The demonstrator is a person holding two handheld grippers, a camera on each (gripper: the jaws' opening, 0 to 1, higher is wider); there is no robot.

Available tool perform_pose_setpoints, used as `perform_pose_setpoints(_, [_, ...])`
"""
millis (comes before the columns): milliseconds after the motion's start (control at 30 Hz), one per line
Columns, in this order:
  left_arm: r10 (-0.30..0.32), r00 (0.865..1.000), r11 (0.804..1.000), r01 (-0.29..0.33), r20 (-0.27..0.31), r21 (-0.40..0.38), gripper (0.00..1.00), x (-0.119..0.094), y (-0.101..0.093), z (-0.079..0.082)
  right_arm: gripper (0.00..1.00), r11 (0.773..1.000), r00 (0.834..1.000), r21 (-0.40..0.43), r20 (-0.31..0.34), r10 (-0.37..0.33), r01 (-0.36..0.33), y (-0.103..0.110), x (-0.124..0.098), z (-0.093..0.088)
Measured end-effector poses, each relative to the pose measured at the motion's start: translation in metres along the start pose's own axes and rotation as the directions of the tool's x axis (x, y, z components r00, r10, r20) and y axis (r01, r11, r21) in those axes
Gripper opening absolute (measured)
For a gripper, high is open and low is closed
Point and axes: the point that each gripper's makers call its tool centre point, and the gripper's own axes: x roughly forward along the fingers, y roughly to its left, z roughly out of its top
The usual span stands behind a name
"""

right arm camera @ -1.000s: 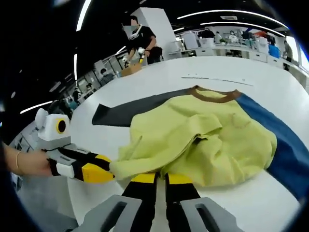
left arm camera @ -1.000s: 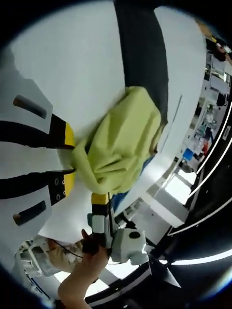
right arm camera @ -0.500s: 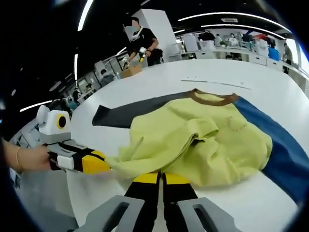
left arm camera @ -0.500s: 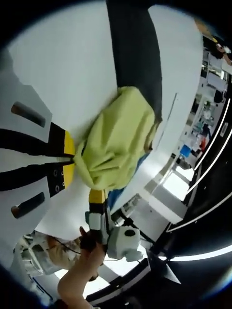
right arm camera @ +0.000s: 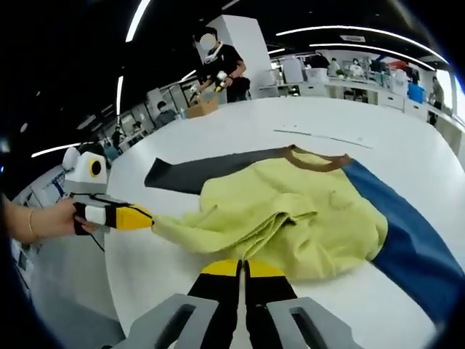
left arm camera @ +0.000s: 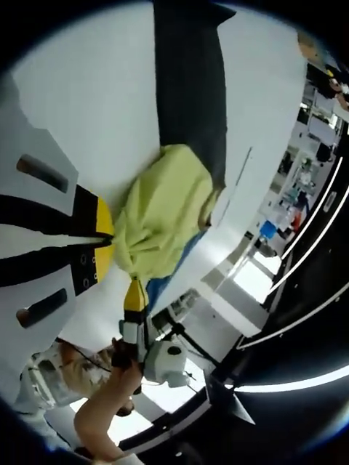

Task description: Fold the garment on the visible template until the final outline fits inside the template.

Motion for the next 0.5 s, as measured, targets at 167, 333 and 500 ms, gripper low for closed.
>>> perform_pose_setpoints(167, [-0.012, 1.0, 1.0, 0.012, 0.003, 0.002, 0.0, -0.009, -0.005, 0.01, 0.0, 1.0, 1.0, -0.013, 0.014, 0.0, 0.0, 0.0, -0.014, 0.004])
perform_pose_setpoints(333, [-0.006, 1.0, 1.0, 0.006, 0.003, 0.002, 0.0, -0.016, -0.004, 0.021, 0.0, 1.0, 0.999, -0.007, 0.041, -0.022, 0.022, -0.005, -0.027, 0.011])
perform_pose_setpoints(500, [-0.012, 1.0, 1.0, 0.012, 0.029, 0.001, 0.0, -0.025, -0.005, 0.036, 0.0, 0.999, 0.998, -0.017, 0.048, -0.045, 0.045, -0.011, -0.04, 0.014])
